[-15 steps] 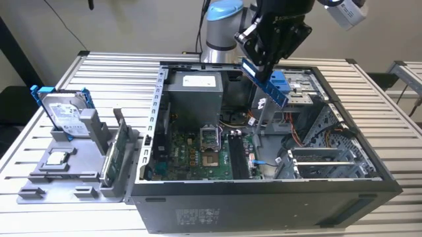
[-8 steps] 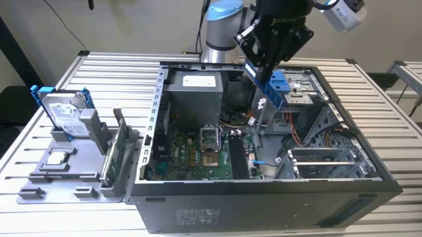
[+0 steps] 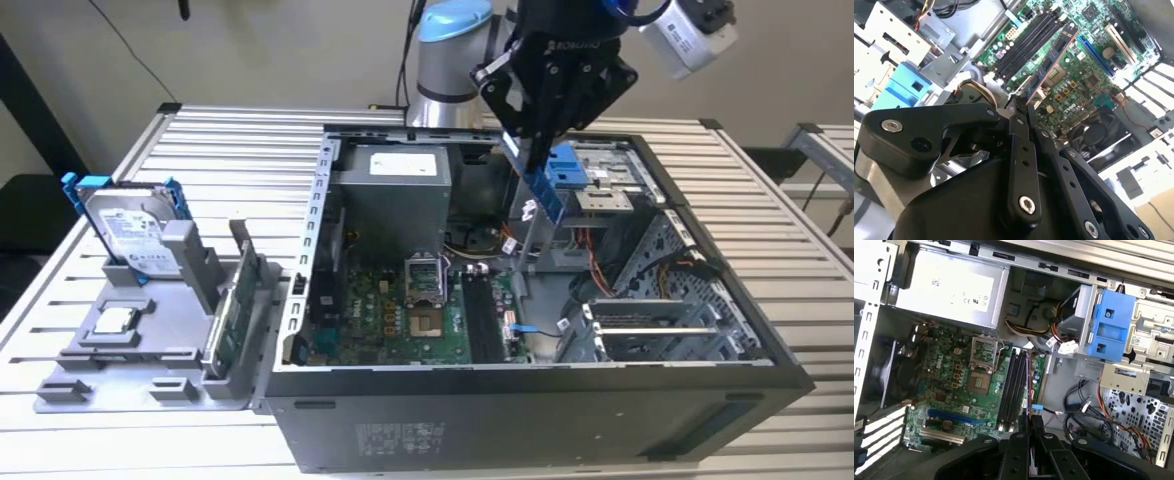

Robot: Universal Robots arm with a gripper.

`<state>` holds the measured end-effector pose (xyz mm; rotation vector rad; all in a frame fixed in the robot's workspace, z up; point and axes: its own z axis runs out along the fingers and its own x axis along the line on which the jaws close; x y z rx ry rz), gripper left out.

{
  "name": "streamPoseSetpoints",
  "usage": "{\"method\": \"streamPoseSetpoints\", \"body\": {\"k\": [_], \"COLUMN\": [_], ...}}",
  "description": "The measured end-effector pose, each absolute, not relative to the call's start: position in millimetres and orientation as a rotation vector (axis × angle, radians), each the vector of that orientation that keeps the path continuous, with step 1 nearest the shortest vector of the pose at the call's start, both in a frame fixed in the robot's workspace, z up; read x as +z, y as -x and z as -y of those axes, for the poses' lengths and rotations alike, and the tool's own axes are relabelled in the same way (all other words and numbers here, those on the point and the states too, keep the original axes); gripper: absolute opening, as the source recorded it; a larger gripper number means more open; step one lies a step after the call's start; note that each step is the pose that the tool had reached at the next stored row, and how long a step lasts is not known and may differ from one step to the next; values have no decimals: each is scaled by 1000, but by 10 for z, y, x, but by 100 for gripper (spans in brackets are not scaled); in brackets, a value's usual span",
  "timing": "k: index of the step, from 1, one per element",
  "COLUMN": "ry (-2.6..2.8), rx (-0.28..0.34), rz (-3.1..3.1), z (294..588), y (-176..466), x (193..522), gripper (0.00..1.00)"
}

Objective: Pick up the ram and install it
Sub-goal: 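Insert the ram into the slot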

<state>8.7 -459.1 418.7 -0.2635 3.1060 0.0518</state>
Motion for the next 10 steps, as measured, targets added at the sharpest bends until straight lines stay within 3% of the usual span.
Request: {"method": "streamPoseSetpoints", "body": {"k": [10], "ry": [38], "rx": [49], "rz": [-3115], "z": [4591], "y": [-87], "x": [4155], "gripper": [14]}}
